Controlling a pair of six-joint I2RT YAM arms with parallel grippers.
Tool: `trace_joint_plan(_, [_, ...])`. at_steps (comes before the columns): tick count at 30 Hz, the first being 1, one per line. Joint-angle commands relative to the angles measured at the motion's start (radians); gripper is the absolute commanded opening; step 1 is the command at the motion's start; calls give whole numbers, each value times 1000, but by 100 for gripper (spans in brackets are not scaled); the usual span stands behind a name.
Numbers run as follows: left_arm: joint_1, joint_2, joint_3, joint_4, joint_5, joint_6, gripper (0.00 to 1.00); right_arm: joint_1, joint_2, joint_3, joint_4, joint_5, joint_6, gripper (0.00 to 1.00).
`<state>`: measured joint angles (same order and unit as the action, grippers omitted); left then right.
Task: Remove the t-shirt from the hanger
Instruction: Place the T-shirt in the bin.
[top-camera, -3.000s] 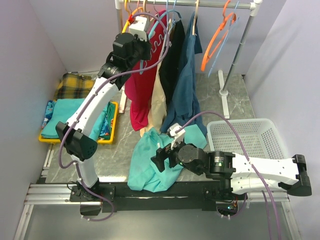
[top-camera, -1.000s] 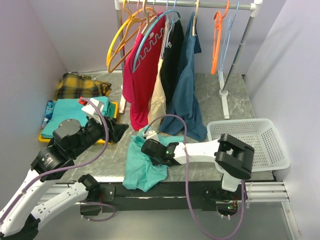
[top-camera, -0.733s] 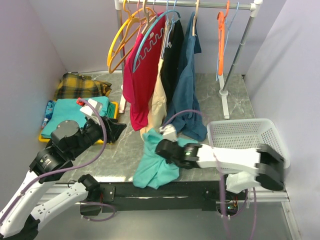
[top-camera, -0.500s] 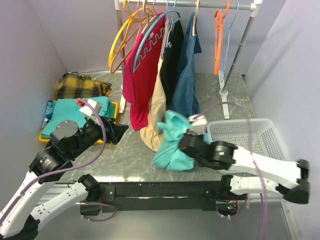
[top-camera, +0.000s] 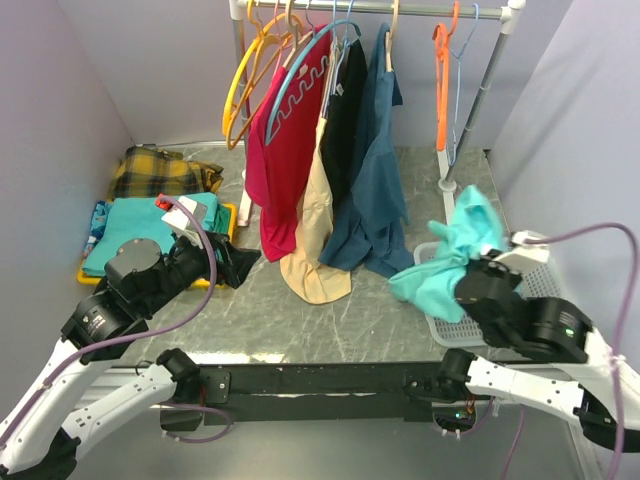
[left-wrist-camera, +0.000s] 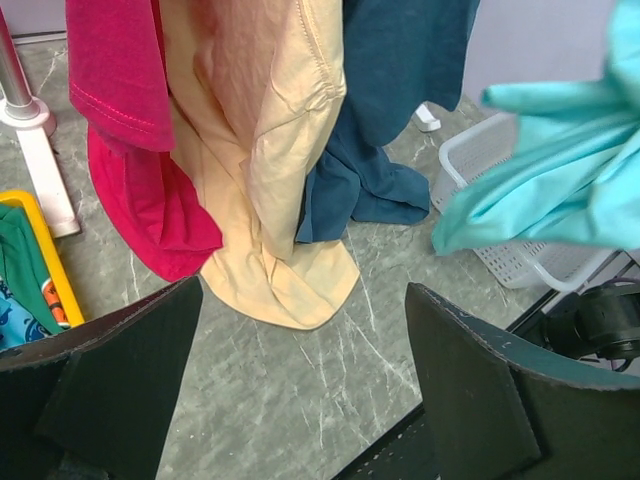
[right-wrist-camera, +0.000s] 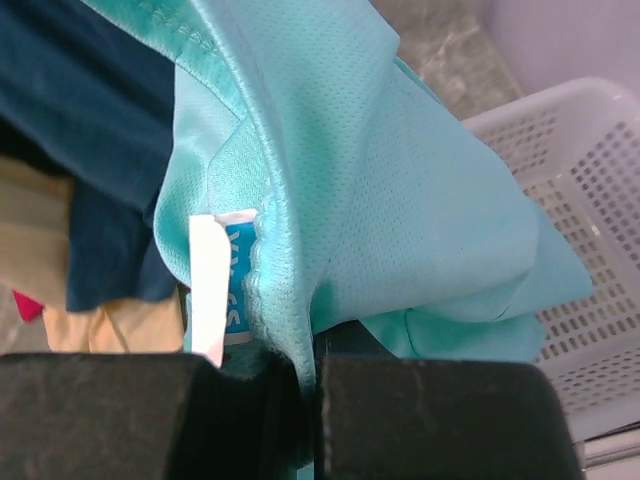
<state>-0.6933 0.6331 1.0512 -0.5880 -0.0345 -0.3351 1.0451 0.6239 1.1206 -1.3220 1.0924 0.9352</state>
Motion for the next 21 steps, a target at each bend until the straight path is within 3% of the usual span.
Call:
trace_joint_plan(1, [-2, 5, 0, 47, -18, -7, 89, -25, -42, 111, -112, 181, -5, 0])
trace_joint_plan(11, [-3, 2, 4, 37, -18, -5, 90, -37, -27, 306, -83, 281, -177, 0])
trace_joint_plan(20, [-2, 10, 7, 31, -16, -5, 92, -42, -55, 76, -102, 150, -9, 0])
trace_joint_plan(21, [-3, 10, 7, 31, -15, -2, 92, -42, -56, 56, -47, 126, -22, 0])
